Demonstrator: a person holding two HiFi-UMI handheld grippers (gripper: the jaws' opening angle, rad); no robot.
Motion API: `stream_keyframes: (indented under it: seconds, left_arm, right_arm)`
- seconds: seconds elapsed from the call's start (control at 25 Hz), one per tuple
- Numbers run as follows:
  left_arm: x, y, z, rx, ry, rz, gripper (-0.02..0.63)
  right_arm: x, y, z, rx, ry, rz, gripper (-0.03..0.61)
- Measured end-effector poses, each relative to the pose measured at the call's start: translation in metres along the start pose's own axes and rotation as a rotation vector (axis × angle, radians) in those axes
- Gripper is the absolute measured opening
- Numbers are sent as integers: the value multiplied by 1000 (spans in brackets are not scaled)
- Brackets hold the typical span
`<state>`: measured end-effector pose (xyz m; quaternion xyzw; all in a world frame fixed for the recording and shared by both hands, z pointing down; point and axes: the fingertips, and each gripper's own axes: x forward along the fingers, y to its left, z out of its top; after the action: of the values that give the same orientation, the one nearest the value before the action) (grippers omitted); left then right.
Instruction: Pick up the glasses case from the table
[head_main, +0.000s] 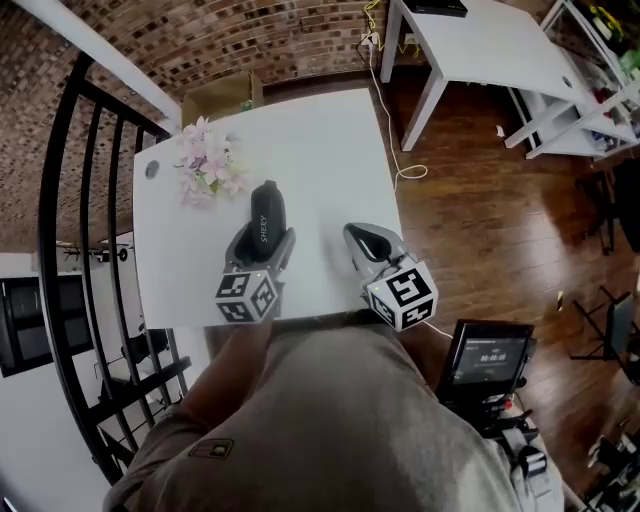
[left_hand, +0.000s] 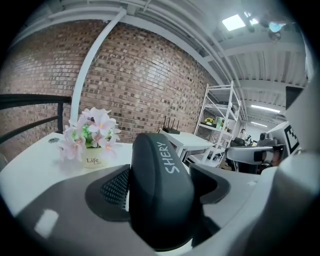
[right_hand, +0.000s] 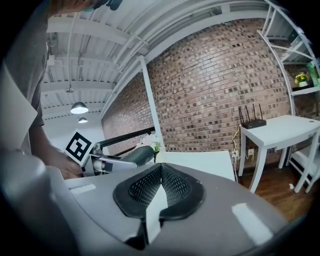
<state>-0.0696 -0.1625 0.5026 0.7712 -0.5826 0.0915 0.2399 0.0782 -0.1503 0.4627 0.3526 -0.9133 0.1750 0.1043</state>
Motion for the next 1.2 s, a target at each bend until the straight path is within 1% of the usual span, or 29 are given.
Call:
stream_keyframes:
  seconds: [0.24,0.44,0.84,1.2]
  left_arm:
    - [16,-14,0,16,15,-57,367]
    - [25,-24,9,14,1,-95,365]
    - [23,-33,11,9,-9,-154,365]
    - [16,-44,13,10,-19,-188,365]
  right_arm:
    - [1,-9,-1,18,-1,-24,11]
    - [0,-11,4,9,4,-32,12]
    - [1,-7,2,10,12,-49,11]
    - [-4,-3,1,17,10,-66,11]
